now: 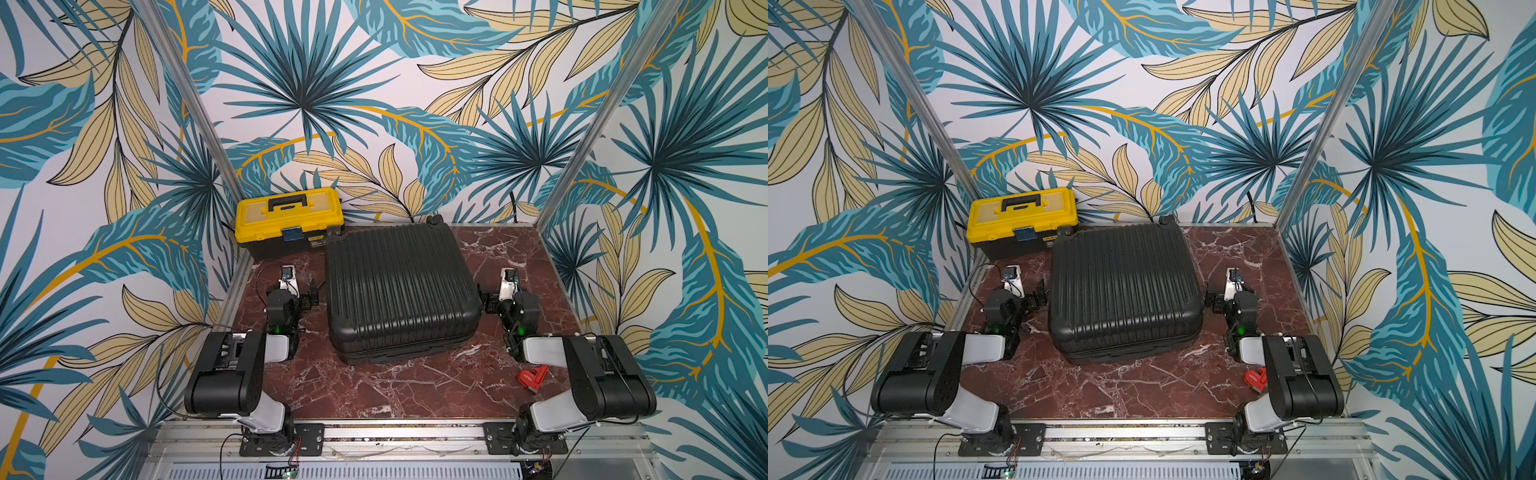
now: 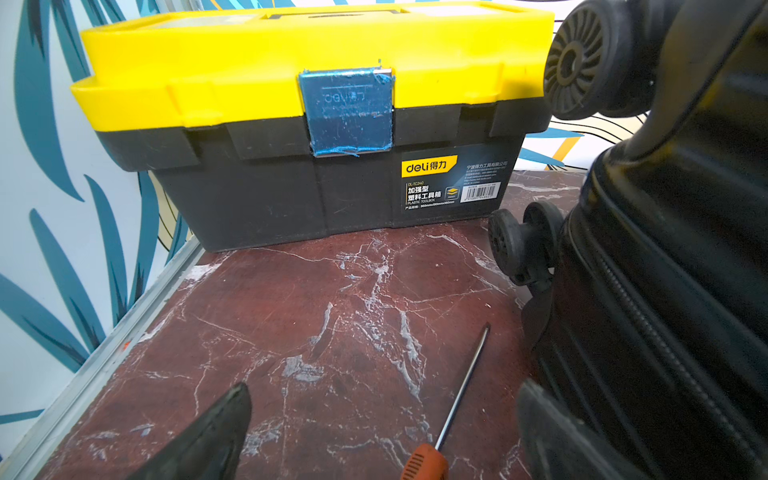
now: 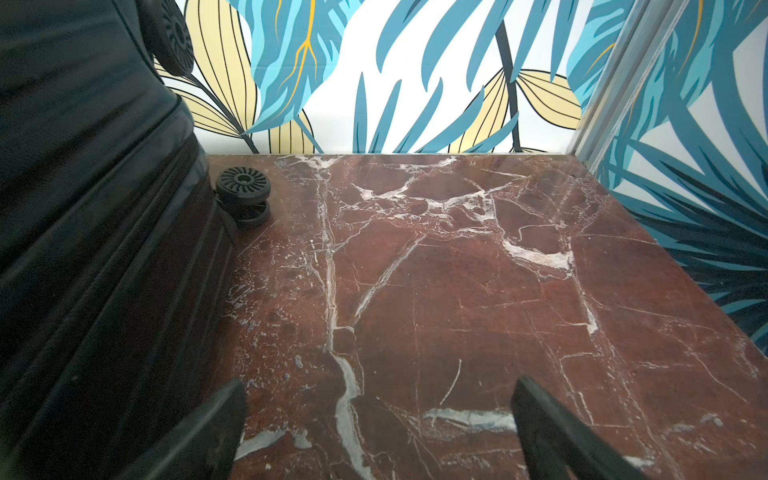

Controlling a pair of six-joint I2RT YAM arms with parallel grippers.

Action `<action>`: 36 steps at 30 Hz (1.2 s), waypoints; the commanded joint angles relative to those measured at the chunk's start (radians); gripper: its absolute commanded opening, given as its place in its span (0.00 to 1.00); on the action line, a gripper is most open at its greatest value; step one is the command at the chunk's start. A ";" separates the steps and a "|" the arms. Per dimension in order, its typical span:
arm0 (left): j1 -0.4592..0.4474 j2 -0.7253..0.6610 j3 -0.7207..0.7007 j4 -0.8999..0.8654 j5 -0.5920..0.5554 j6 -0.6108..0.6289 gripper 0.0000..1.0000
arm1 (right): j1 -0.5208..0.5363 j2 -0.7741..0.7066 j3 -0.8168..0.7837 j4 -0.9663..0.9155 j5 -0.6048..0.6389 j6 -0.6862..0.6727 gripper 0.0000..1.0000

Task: Open the suitcase zippers
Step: Adjust the suitcase at the center of the board.

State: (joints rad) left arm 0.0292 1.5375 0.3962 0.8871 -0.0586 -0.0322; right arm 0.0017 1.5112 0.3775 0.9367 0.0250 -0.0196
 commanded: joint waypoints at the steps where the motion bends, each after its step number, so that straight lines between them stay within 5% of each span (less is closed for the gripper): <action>1: -0.004 -0.012 -0.014 0.023 0.034 0.019 0.99 | -0.002 0.000 -0.003 -0.004 0.003 0.001 0.99; 4: -0.005 -0.128 -0.009 -0.066 -0.047 0.001 0.99 | 0.008 -0.108 -0.019 -0.045 0.047 0.004 1.00; 10: -0.118 -0.504 0.037 -0.262 -0.119 -0.045 0.99 | 0.119 -0.566 0.111 -0.451 0.195 0.034 0.99; 16: -0.269 -0.796 0.328 -0.874 -0.023 -0.286 0.99 | 0.246 -0.787 0.427 -0.961 0.115 0.159 0.99; 19: -0.365 -0.764 0.576 -1.352 -0.074 -0.442 0.99 | 0.251 -0.752 0.658 -1.293 0.062 0.386 0.99; 20: -0.366 -0.723 0.681 -1.524 -0.030 -0.484 0.99 | 0.251 -0.723 0.764 -1.502 0.093 0.513 1.00; 22: -0.364 -0.655 0.782 -1.687 0.105 -0.465 0.99 | 0.251 -0.678 0.896 -1.720 0.081 0.539 1.00; 27: -0.311 -0.622 0.779 -1.801 0.341 -0.616 0.99 | 0.253 -0.618 0.905 -1.783 -0.264 0.577 0.99; 31: -0.297 -0.621 0.752 -1.839 0.351 -0.730 0.99 | 0.266 -0.535 0.913 -1.999 -0.184 0.609 1.00; 36: -0.291 -0.503 0.715 -1.807 0.517 -0.773 1.00 | 0.288 -0.544 0.816 -2.021 -0.297 0.643 0.99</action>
State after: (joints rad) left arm -0.2642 0.9825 1.1305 -0.8978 0.3332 -0.7525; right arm 0.2756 1.0023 1.2266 -0.9787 -0.2081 0.5755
